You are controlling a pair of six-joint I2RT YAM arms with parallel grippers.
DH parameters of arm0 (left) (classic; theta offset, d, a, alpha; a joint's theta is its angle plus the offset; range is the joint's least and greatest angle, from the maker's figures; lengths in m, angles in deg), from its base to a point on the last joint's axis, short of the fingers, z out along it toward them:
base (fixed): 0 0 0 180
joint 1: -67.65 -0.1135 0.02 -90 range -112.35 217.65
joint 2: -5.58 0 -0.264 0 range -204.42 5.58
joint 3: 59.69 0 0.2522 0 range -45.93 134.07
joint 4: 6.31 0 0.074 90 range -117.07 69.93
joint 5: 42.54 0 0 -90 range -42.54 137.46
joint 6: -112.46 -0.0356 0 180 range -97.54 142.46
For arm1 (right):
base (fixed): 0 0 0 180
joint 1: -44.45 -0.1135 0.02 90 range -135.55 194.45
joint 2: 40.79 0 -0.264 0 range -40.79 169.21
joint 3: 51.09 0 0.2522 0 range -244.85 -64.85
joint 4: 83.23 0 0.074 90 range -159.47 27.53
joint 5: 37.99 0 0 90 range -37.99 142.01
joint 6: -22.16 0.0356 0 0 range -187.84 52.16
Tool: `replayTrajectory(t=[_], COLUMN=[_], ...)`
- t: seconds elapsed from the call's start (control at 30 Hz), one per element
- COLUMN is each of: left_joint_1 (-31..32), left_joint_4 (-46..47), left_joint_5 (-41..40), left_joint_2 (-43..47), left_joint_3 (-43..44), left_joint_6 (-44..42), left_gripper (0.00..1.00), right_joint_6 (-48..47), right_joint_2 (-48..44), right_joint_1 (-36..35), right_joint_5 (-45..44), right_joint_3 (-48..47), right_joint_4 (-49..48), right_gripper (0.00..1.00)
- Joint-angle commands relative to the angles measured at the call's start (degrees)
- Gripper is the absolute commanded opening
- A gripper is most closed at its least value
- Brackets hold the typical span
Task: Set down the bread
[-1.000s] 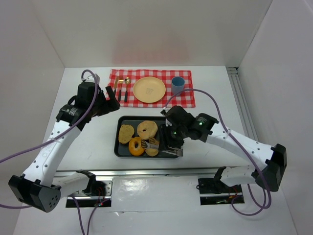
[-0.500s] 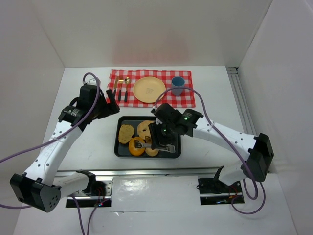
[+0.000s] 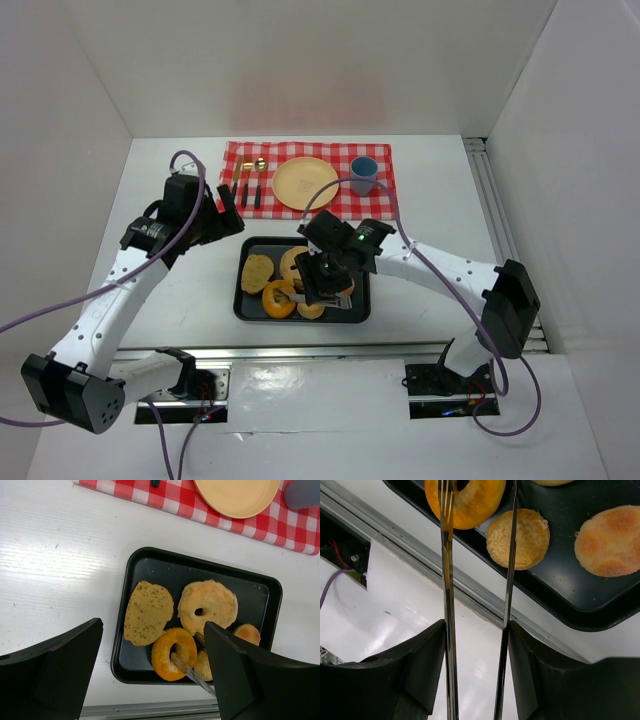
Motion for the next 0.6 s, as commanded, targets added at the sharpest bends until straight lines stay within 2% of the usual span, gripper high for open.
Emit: replayTrajectory(t=[0.0,0.07,0.23,0.37,0.47,0.57], left_joint_1=[-0.34,-0.34,-0.87,-0.87,-1.4,-1.92], left_joint_4=[0.83,0.83,0.83,0.83,0.83,0.31], left_joint_5=[-0.15,-0.15,-0.67,-1.19,-1.72,-1.73], left_joint_2=[0.94,0.94,1.47,1.47,1.47,2.0], left_joint_3=[-0.19,-0.19,-0.72,-0.72,-0.19,0.43], left_joint_6=[-0.22,-0.22,-0.22,-0.22,-0.22,-0.22], left_gripper=[0.95,0.95,0.95,0.95,0.95,0.95], right_joint_6=[-2.51,-3.22,-5.6,-7.09,-7.79,-8.4], right_joint_2=[1.26,1.27,1.27,0.74,-0.39,-0.4], right_joint_1=[-0.74,-0.74,-1.27,-0.04,1.8,4.79], right_joint_5=[0.8,1.33,-3.05,-5.7,-8.06,-9.29], right_joint_3=[-3.87,-4.67,-9.57,-15.55,-18.37,-19.87], right_joint_4=[0.19,0.8,4.31,9.66,10.81,10.82], right_gripper=[0.58,0.58,0.39,0.35,0.3,0.3])
